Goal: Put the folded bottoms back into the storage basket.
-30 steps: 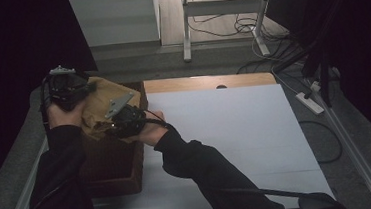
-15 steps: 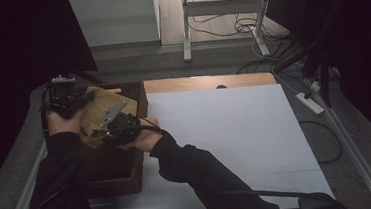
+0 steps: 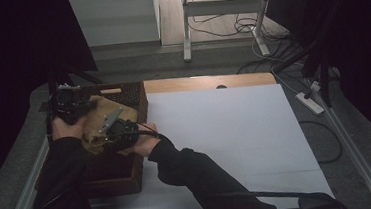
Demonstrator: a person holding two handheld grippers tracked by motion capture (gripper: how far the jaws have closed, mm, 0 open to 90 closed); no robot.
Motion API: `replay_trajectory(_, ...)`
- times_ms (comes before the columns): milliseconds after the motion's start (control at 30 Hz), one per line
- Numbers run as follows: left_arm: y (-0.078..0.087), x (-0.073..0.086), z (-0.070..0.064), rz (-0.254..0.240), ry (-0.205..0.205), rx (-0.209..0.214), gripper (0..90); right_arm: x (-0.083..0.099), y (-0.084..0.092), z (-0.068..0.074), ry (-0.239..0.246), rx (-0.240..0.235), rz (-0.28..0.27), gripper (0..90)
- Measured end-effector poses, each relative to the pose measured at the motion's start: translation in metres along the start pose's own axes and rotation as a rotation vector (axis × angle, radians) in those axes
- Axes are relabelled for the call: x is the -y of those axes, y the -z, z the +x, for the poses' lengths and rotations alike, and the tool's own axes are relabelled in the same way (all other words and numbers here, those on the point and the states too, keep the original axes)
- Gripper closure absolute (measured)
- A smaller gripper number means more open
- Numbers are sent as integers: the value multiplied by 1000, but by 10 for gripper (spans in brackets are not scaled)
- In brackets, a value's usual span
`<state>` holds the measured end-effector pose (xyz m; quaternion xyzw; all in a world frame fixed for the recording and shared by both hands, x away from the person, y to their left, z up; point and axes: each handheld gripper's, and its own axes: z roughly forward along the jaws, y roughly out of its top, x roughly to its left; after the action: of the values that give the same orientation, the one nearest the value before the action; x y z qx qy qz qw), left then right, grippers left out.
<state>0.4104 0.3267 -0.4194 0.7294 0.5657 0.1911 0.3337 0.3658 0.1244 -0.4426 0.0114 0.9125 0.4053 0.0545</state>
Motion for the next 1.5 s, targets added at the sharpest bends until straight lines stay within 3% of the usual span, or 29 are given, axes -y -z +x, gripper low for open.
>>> replay_trajectory(267,-18,3,-2,41,-2,-5,770,6,-7,0,-30,-10,39,664)
replay_trajectory(333,-21,4,-2,54,2,-46,660,7,-9,0,-46,-29,46,573)
replay_trajectory(400,-21,5,0,47,-2,-85,469,7,-9,3,-31,-8,43,468)
replay_trajectory(567,-16,7,8,31,37,-95,305,7,-5,3,-34,21,3,356)
replay_trajectory(800,-8,10,13,4,85,-19,231,5,2,2,-47,21,-2,331)
replay_trajectory(1300,-2,18,3,19,24,7,131,6,16,0,-31,18,12,208)
replay_trajectory(1500,1,20,-3,30,3,13,91,10,21,-4,-58,26,-1,173)
